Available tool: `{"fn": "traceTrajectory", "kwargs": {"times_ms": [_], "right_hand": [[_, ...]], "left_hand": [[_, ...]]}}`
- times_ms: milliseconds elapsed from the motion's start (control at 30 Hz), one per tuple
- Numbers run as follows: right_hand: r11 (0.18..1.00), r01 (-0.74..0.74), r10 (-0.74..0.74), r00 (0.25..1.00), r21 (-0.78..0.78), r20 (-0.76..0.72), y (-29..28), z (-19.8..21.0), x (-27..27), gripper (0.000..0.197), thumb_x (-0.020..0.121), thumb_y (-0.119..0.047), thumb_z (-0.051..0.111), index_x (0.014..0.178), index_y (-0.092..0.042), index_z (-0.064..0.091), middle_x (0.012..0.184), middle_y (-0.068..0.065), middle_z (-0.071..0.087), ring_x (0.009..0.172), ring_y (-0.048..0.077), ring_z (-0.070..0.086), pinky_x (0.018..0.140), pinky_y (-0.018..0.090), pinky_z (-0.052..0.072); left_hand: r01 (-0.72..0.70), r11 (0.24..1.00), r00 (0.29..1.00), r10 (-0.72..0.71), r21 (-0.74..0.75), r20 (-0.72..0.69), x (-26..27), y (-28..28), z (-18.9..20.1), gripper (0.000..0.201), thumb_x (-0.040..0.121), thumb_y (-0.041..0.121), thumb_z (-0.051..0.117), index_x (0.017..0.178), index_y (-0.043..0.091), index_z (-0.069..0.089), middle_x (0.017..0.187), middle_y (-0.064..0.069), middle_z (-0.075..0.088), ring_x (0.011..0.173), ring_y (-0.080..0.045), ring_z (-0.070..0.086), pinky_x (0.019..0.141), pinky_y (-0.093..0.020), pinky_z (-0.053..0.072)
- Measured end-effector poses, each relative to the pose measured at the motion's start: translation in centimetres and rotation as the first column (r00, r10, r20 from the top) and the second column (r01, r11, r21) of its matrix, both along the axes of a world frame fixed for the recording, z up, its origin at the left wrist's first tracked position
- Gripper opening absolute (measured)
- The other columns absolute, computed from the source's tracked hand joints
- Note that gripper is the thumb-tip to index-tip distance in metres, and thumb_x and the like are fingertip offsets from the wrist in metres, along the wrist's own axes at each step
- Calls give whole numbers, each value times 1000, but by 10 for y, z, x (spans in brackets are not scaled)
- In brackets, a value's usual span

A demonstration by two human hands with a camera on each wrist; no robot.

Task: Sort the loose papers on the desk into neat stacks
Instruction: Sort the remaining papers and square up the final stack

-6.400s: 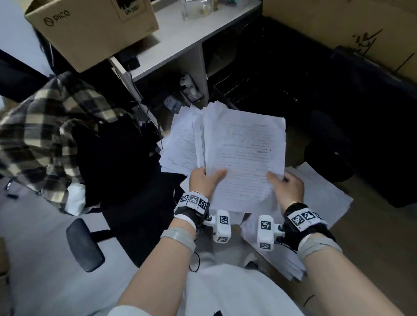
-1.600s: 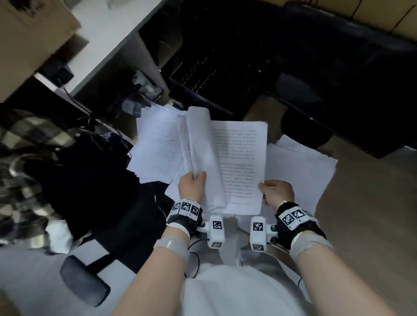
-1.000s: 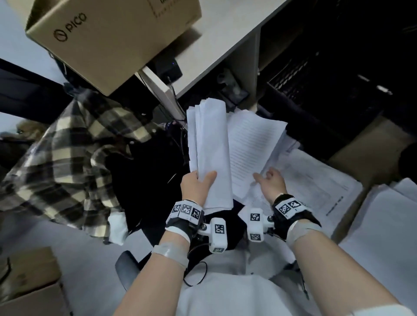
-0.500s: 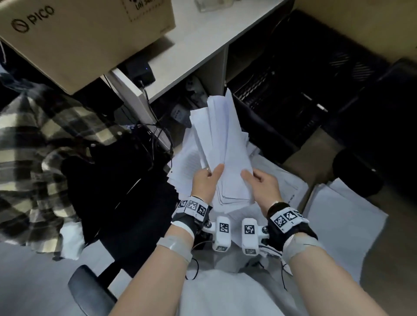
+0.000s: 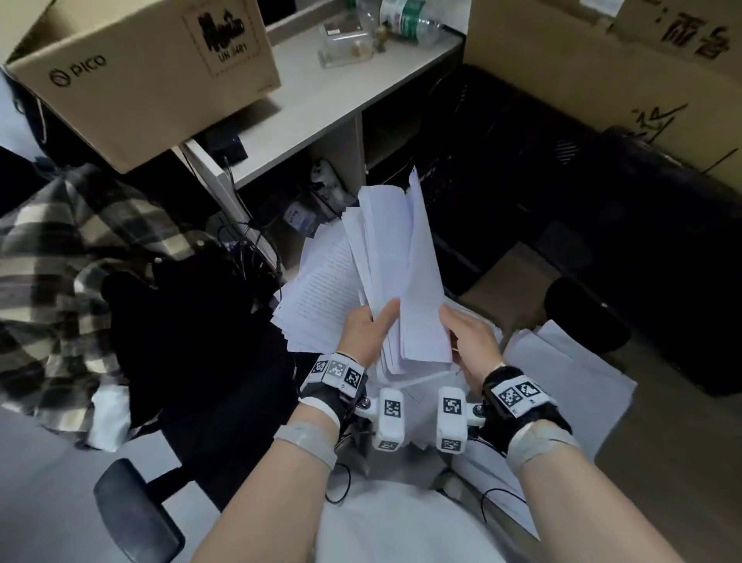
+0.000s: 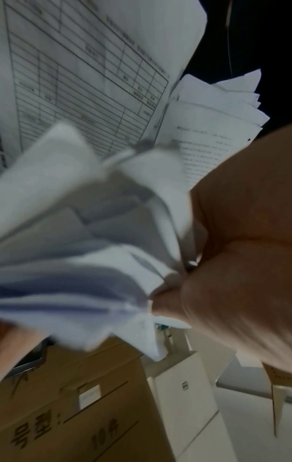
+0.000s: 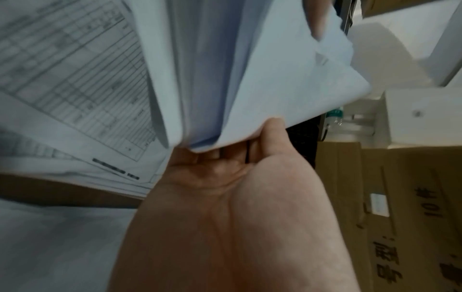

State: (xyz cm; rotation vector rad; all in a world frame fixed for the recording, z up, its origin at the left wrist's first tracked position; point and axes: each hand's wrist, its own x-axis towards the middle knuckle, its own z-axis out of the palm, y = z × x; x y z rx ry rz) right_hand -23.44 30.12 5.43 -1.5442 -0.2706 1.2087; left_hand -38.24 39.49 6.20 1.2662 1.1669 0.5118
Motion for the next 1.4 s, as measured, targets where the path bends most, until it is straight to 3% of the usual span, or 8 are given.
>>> {"fn": "traceTrajectory", "kwargs": {"times_ms": [167,333,500,600,767,1133,1267,1400], "right_hand": [[999,-43,39,990,24,139,-22,6,9,18,98,-30,59,101,-21,75,100,-12,75,95,4,69,88,23,52],[999,-13,11,999,35,53,-35,7,14,36,94,-38,64,121,-15,70,116,-4,73,110,15,67,103,40,49],[999,-38,38,998,7,44,-38,15,14,38,93,-44,62,120,-19,70,112,-1,74,109,24,68,101,51,50],[999,-38,38,997,-3,70,-34,15,10,58,80,-55,68,125,-19,68,119,-4,71,113,18,67,104,48,48],[1000,-11,9,996,15,91,-18,25,-1,42,93,-41,64,125,-13,68,120,-3,71,112,14,67,105,39,48],[999,49,-49,999,8,7,25,47,-30,32,100,-32,55,123,-14,67,110,2,75,103,19,71,96,37,54],[999,25,-24,999,-31,37,41,43,-36,35,101,-34,54,128,-15,65,117,0,72,111,18,67,104,41,49],[996,14,-7,997,-83,77,59,43,-42,33,99,-49,49,118,-29,67,116,-13,69,113,8,62,96,32,49]], "left_hand": [[32,998,999,-30,49,-31,11,-28,-1,48,95,46,61,63,14,46,60,-6,43,55,-15,42,55,-28,36],[22,1000,998,-22,-6,54,18,-39,3,41,99,45,56,95,8,74,91,-2,75,86,-15,71,83,-33,56],[56,996,998,-57,67,19,19,-41,6,46,94,50,62,70,11,60,64,-5,54,59,-16,49,60,-32,43],[59,998,997,-61,34,50,17,-37,12,38,94,43,64,75,11,67,70,0,66,64,-12,63,64,-29,54],[85,992,995,-90,93,50,7,-21,16,55,97,47,56,56,20,32,52,2,29,46,-10,28,46,-21,25],[136,990,984,-138,22,109,-11,33,8,56,84,73,60,81,17,59,77,-4,54,72,-15,53,70,-33,43],[108,994,989,-108,7,100,-14,46,13,29,89,33,74,94,5,76,90,-7,76,80,-12,69,74,-29,56],[91,994,994,-86,67,-70,-20,62,6,19,84,33,75,82,14,76,79,2,76,75,-12,71,73,-31,59]]}}
